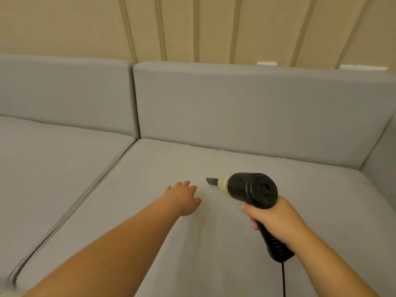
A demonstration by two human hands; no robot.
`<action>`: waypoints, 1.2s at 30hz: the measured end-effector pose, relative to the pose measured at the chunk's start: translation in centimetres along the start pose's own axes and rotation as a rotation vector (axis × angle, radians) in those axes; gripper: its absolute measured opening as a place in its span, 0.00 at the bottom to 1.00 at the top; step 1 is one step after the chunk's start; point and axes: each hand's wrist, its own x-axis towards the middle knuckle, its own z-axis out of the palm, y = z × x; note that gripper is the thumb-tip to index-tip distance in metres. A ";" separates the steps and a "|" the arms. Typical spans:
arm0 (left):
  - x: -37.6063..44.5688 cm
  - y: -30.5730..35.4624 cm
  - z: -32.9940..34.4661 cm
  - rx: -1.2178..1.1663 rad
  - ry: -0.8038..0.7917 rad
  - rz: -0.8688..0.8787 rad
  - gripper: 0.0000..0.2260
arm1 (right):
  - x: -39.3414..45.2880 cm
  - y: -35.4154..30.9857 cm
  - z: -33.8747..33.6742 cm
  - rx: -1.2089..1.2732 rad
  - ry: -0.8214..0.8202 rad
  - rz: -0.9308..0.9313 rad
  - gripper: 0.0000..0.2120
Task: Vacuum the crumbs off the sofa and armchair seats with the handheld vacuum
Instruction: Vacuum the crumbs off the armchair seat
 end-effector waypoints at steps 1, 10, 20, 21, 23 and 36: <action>0.4 -0.3 -1.1 -0.016 -0.022 0.007 0.29 | 1.2 -1.4 -0.2 0.000 -0.010 0.013 0.10; -11.1 -11.6 -19.5 -0.139 -0.146 -0.184 0.28 | -1.6 -26.2 -1.2 -0.088 -0.285 0.086 0.10; -37.8 -32.0 -36.1 -0.305 -0.112 -0.639 0.28 | -13.8 -58.7 7.3 -0.152 -0.670 -0.148 0.11; -40.3 -34.1 -36.6 -0.320 -0.118 -0.697 0.28 | -14.8 -61.1 8.9 -0.158 -0.714 -0.187 0.10; -46.6 -39.0 -37.0 -0.353 -0.125 -0.809 0.29 | -17.7 -65.8 13.6 -0.208 -0.806 -0.272 0.11; -69.0 -58.9 -35.6 -0.441 -0.056 -1.151 0.26 | -30.0 -81.2 37.2 -0.364 -1.019 -0.576 0.14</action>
